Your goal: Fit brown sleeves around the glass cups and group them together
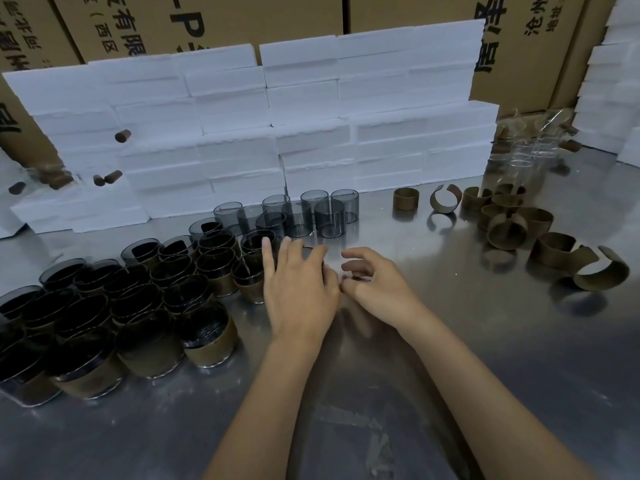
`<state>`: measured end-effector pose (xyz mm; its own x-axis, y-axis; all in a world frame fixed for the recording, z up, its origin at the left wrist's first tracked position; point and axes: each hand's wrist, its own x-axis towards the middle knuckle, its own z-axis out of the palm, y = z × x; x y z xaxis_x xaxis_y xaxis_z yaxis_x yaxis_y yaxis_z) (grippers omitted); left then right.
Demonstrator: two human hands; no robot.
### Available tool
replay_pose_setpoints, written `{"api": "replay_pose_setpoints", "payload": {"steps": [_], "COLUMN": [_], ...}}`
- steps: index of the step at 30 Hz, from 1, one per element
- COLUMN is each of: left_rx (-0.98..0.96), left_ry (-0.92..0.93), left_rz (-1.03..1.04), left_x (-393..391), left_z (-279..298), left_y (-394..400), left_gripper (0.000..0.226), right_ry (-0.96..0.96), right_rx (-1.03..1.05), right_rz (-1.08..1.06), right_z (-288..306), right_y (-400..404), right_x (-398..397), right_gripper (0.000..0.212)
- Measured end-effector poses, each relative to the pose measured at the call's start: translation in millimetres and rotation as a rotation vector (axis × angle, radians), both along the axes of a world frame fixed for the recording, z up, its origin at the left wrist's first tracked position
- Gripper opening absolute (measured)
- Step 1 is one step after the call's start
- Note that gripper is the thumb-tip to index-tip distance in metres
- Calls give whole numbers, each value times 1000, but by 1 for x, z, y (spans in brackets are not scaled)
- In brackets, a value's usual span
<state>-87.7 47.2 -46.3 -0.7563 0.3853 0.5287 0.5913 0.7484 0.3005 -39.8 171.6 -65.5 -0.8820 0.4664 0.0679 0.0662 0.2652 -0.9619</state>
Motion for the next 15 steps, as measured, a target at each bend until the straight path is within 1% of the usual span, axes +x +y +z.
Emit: {"api": "replay_pose_setpoints", "payload": {"steps": [2,4,9,11,13,15], "left_rx": [-93,-138,-145,-137,-98,-26], "left_ry": [37,36,-25,-7,38,95], "left_rz": [68,138,263,285,277,189], "left_x": [1,-1,-10,-12,-12,-9], "left_z": [3,4,3,2,2,1], "left_y": [-1,-5,-17,-19,-18,-14], "left_gripper": [40,40,42,45,54,63], "right_ry": [-4,-1,-5,1,19,73], "right_rx": [-6,-25,-63,-92,-129,-163], "right_rz": [-25,-40,-74,-87,-109,-169], "right_z": [1,1,2,2,2,3], "right_y": [2,3,6,7,9,12], "right_x": [0,0,-1,-1,-1,-1], "right_gripper": [40,34,24,22,19,16]}}
